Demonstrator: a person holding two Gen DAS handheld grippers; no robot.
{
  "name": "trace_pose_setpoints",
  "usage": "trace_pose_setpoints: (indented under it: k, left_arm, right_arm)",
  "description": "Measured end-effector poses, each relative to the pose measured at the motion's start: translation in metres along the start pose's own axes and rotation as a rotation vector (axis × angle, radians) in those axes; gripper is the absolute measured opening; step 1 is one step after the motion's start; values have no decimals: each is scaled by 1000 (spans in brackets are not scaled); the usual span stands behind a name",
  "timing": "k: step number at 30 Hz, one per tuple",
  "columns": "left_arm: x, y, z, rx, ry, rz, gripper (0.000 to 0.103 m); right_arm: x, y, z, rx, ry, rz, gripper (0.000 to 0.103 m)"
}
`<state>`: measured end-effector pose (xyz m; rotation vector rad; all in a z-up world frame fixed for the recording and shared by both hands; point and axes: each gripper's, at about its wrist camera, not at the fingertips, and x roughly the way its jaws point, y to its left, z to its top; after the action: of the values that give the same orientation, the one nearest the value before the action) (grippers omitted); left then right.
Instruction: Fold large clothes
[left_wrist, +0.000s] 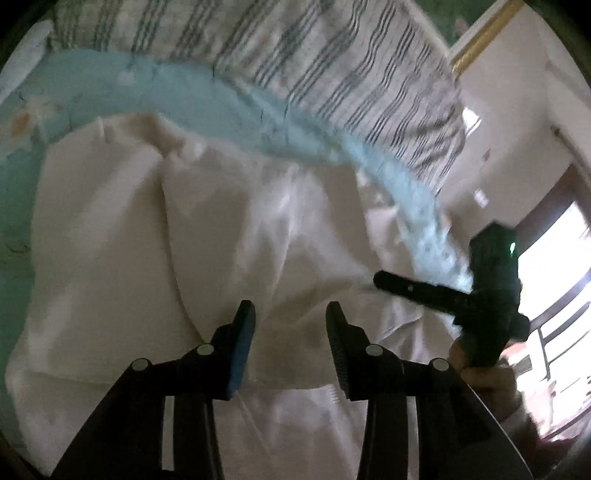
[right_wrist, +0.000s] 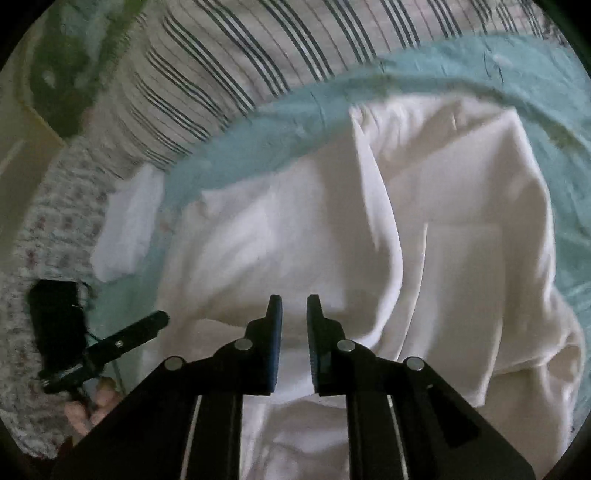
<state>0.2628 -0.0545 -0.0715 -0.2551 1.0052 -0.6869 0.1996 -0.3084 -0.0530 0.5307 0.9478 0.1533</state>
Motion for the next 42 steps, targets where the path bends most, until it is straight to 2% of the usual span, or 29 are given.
trace_pose_setpoints:
  k: [2, 3, 5, 8, 10, 12, 14, 16, 18, 19, 20, 22, 25, 30, 32, 35, 38, 39, 42]
  left_arm:
    - [16, 12, -2, -20, 35, 40, 36]
    - [19, 18, -3, -35, 38, 36, 27]
    - [20, 28, -2, -69, 34, 24, 21]
    - [14, 27, 0, -95, 29, 37, 21]
    - [4, 22, -4, -91, 19, 53, 28]
    - [-9, 20, -10, -94, 2, 60, 44]
    - [-32, 18, -21, -97, -27, 81, 52]
    - [-57, 22, -37, -119, -54, 97, 53]
    - [-80, 28, -50, -139, -75, 110, 57]
    - [-94, 32, -59, -152, -91, 129, 58]
    - [-109, 36, -68, -164, -108, 148, 59]
    - [-140, 45, -87, -186, -143, 179, 62]
    - [-171, 56, -113, -191, -153, 203, 67]
    - [-187, 74, -148, -197, -109, 250, 68]
    - [-188, 85, -160, -229, -92, 209, 68]
    - [-181, 92, -176, -266, -48, 103, 68]
    - [-176, 82, -189, -220, -8, 66, 68]
    - [-176, 77, -194, -197, 5, 66, 68]
    - [-179, 70, -208, -159, 35, 52, 66]
  right_arm:
    - [13, -12, -2, 24, 29, -74, 14]
    - [17, -23, -3, 50, 30, -108, 12]
    - [18, -35, -2, 90, 19, -77, 0]
    - [17, -36, -1, 91, 12, -82, 0]
    - [11, -33, -1, 102, 3, -70, 3]
    - [-2, -26, -5, 94, -16, -62, 3]
    - [-17, -20, -10, 77, -33, -54, 3]
    - [-36, -16, -21, 68, -43, -47, 4]
    - [-54, -16, -35, 71, -55, -49, 8]
    - [-64, -21, -42, 74, -61, -50, 19]
    - [-75, -24, -51, 79, -68, -54, 36]
    - [-91, -28, -67, 84, -90, -62, 48]
    - [-116, -40, -93, 98, -105, -77, 48]
    - [-145, -61, -124, 139, -128, -116, 48]
    - [-157, -70, -132, 147, -140, -143, 48]
    - [-174, -88, -143, 171, -164, -182, 48]
    - [-177, -106, -153, 196, -146, -203, 48]
    - [-176, -110, -157, 203, -134, -200, 48]
    - [-178, -112, -174, 209, -108, -85, 48]
